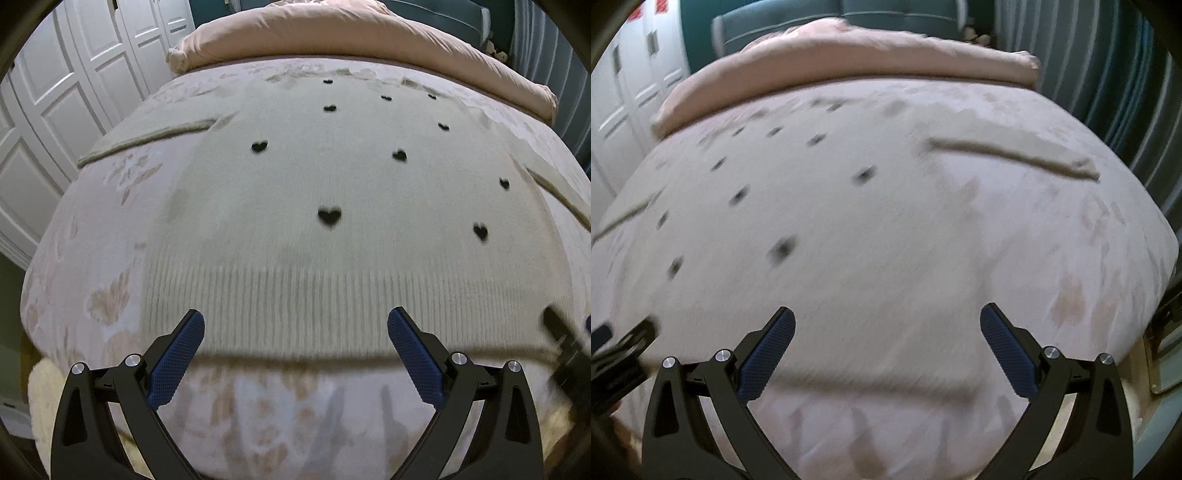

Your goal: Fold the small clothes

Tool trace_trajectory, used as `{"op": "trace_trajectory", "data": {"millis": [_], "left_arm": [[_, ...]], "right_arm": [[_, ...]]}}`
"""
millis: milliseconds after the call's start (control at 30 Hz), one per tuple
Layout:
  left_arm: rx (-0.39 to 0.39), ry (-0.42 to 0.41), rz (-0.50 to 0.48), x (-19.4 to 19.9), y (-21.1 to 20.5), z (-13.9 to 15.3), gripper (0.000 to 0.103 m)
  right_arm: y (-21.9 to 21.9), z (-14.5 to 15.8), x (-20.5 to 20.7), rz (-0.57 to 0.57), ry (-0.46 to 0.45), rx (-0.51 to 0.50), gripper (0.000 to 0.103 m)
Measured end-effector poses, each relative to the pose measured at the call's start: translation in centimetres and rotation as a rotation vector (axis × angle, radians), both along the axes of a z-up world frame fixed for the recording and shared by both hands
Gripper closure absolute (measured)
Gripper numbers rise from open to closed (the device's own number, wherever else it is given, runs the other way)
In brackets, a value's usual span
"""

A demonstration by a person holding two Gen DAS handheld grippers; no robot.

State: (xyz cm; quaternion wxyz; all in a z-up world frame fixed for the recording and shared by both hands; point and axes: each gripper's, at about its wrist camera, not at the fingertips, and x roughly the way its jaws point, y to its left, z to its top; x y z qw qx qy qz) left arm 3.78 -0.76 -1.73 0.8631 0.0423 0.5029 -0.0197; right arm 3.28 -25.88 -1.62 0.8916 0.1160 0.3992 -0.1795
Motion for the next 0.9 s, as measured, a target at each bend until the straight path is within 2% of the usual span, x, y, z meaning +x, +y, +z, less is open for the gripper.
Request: {"op": "trace_trajectory", "data": {"millis": [133,200,300,367,433,467,533,567,633,700,733,800,900], "left_arm": [[-0.051,0.012,-0.016,3.6,-0.1,0.3,0.005],[-0.075,0.027,-0.042,5.3,-0.3,0.3,0.005],[-0.062,0.035,-0.032,7.8,-0.5,0.0,0.005],[-0.063,0.04,-0.018,9.1,-0.4,-0.4,0.005],[-0.066,0.056,0.007,10.7,-0.2,-1.0,0.005],[-0.068,0.062,0.014,11.1,-0.2,-1.3,0.005],[-0.062,0.069,0.03,12.2,-0.1,-1.8,0.005],[-0.056,0.065,0.035,12.7,-0.2,-2.1,0.005],[-0.045,0.055,0.042,13.6,0.0,-2.3,0.005],[-0.047,0.046,0.053,14.4,0.1,-2.4,0.005],[-0.056,0.043,0.06,14.9,0.3,-2.4,0.005],[-0.069,0.028,0.081,15.8,0.7,-2.3,0.005],[-0.088,-0.013,0.115,17.2,1.6,-1.6,0.005]], "right_arm": [[-11.3,0.6,3.8,-0.138,-0.022,0.052,0.005],[-18.1,0.0,5.2,-0.253,-0.047,0.103,0.005],[-26.1,-2.1,6.5,-0.419,-0.091,0.2,0.005],[-29.8,-3.4,7.3,-0.492,-0.093,0.244,0.006],[-33.2,-3.1,7.9,-0.548,-0.132,0.257,0.008],[-34.8,-3.4,8.5,-0.565,-0.123,0.259,0.011],[-36.7,-3.9,9.5,-0.584,-0.106,0.261,0.015],[-37.6,-4.0,9.9,-0.592,-0.098,0.265,0.026],[-38.5,-4.8,11.1,-0.602,-0.073,0.277,0.038],[-38.8,-4.4,12.8,-0.581,-0.088,0.279,0.065],[-38.6,-3.9,13.9,-0.55,-0.096,0.297,0.087],[-36.8,-2.0,16.4,-0.491,-0.155,0.281,0.088],[-28.7,4.6,21.3,-0.209,-0.309,0.187,0.089]]}}
